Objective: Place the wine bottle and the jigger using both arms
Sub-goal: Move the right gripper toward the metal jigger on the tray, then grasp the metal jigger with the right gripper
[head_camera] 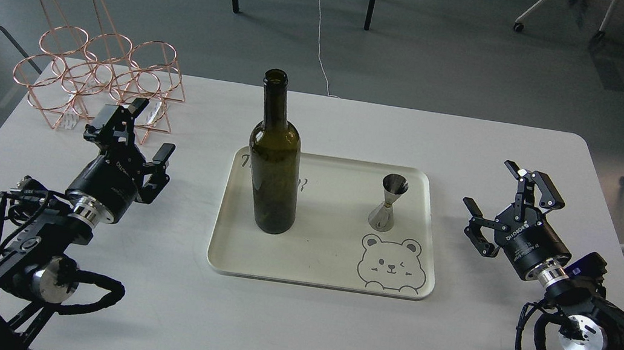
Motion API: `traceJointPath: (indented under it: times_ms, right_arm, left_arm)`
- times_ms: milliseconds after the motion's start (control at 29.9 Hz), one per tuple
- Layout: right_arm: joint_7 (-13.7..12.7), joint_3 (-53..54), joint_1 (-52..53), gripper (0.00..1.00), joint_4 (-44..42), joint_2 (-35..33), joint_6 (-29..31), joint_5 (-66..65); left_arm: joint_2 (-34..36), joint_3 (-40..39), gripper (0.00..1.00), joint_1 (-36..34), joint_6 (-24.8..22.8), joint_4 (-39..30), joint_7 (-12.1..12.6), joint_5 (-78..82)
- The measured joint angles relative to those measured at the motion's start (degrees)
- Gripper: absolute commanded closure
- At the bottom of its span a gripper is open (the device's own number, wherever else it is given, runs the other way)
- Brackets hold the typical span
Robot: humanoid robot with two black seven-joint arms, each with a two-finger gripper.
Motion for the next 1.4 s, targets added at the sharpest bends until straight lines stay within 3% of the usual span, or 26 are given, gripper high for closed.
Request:
traceJointPath:
  times_ms: [267,501,601,702,768,835,969,1169,1269,1403]
  right_arm:
    - [0.0,0.2,-1.1,0.01,0.9,-1.6,0.2,-0.4]
    - [0.0,-0.4,-0.6,0.01,1.6,-9.6,3.1,-3.3]
    - [0.0,-0.3,-0.5,0.01,3.9,-12.8,3.4,-10.5]
    - [0.0,-0.1,-0.5,0.01,8.5,-16.3,2.4,-22.4]
    - [0.0,-0.1,-0.5,0.01,11.9,-18.0,-2.2,-31.4]
    - [0.0,-0.3,-0.9,0.01,15.4,-18.9,-10.8,-41.2]
    - [0.0,-1.8,-1.2,0.01,19.4,-19.1,-27.7,-59.1]
    - [0.0,-3.4,-0.7,0.01,18.3,-16.8,-45.7,-82.3]
    - [0.0,-3.5,-0.2,0.02,13.0,-12.3,-51.3,-90.7]
    - [0.0,-3.6,0.3,0.02,6.5,-6.3,-52.5,-97.9]
  left_arm:
    - [0.7,0.3,0.02,-0.4,-0.2,0.0,0.0,0.0]
    - [5.0,0.2,0.02,-0.8,0.1,0.0,-0.8,-0.2]
    - [5.6,0.2,0.02,-0.7,0.1,0.1,-2.3,-0.2]
    - [5.8,0.2,0.02,-0.6,0.3,0.1,-5.7,0.0]
    - [6.0,0.3,0.02,-0.6,0.3,0.0,-7.5,0.1]
    - [6.1,0.6,0.02,-0.6,0.3,-0.3,-8.2,0.4]
    - [6.1,0.9,0.02,-0.7,0.1,-1.1,-8.5,0.6]
    - [6.0,1.0,0.02,-0.8,0.1,-2.1,-8.6,0.6]
    - [6.0,1.0,0.02,-0.8,0.1,-2.7,-8.6,0.6]
    - [6.0,1.0,0.02,-0.8,0.1,-3.3,-8.6,0.7]
